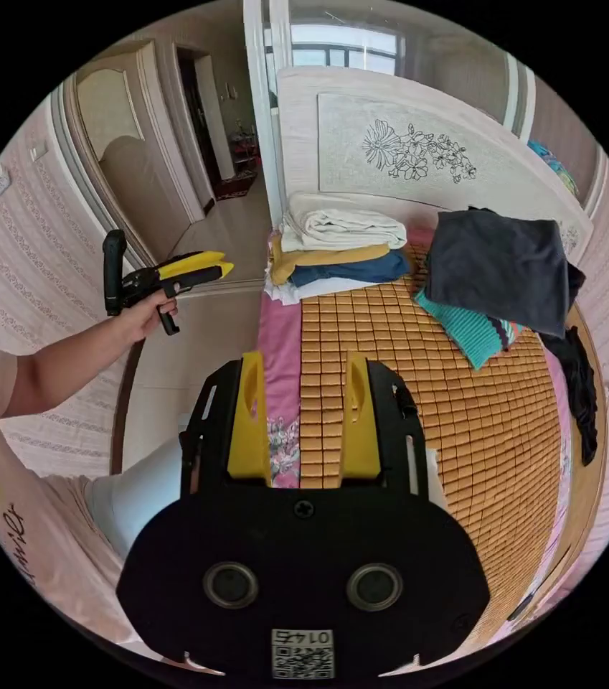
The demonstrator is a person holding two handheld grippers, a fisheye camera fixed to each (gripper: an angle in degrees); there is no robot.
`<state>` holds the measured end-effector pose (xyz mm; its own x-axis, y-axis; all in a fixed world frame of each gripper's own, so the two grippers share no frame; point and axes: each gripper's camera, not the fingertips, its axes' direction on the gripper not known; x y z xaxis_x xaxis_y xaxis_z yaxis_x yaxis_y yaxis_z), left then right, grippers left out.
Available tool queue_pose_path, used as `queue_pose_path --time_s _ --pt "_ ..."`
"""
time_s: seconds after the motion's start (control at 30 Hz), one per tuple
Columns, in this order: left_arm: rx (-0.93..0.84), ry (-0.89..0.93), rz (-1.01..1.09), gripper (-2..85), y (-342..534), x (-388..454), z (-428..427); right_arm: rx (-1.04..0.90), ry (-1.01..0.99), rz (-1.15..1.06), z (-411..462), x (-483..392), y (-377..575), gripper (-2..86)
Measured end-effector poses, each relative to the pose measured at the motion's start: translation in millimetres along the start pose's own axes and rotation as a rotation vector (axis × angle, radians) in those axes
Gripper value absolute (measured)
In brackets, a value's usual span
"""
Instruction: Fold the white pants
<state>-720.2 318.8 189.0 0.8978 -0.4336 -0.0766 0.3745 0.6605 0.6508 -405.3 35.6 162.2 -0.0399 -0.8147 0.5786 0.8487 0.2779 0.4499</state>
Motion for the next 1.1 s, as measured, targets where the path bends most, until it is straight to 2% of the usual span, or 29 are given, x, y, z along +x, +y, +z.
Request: queue_pose_path --time_s 0.13,0.2,0.3,0.37,0.43,0.5,0.7,0.83,1.0,1.1 --pt "-0.022 -0.013 -0.043 12.8 -41.6 -26.2 61.6 -0.027 -0.092 -0.04 63.9 11.9 -104.9 11.0" --pt "-0.055 -0.068 -0.043 13.0 -53.2 -33.9 85.4 -0.038 -0.066 -0.06 90.8 13.0 -140.6 10.3" --pt "-0.174 -0.047 -0.146 11.2 -56.5 -57.8 119.3 -0.025 -0.006 -0.02 130.3 13.5 -181.8 13.5" --pt "-0.14 -0.007 -0.202 10.1 -55.2 -69.9 118.9 -0.082 0.013 -0.037 162.0 8.7 -204.5 14.4" --pt "-0.133 -0.012 -0.145 6.7 -63.4 -69.4 112.9 -0.181 0.051 -0.04 178.8 8.9 -216.2 11.8" --pt "-0.104 -0.028 -0.098 2.7 -73.1 -68.0 102.1 -0.205 -0.002 -0.015 172.7 15.1 -222.7 5.9" --pt "-0.019 0.004 0.022 -0.8 -127.2 -65.9 51.1 0.011 0.066 0.006 76.7 37.5 -218.4 1.6" --pt "0.176 0.042 0.175 -1.0 -178.8 -46.4 -37.0 0.239 -0.005 0.104 -26.6 66.9 -191.3 0.8" --pt "0.434 0.18 0.362 -1.0 -192.4 -9.8 -173.7 0.501 -0.117 0.131 -159.7 78.9 -98.7 0.4" --pt "0.432 0.308 0.315 -1.0 -192.5 -3.7 -203.7 0.553 -0.114 0.209 -216.4 92.6 -14.6 0.1"
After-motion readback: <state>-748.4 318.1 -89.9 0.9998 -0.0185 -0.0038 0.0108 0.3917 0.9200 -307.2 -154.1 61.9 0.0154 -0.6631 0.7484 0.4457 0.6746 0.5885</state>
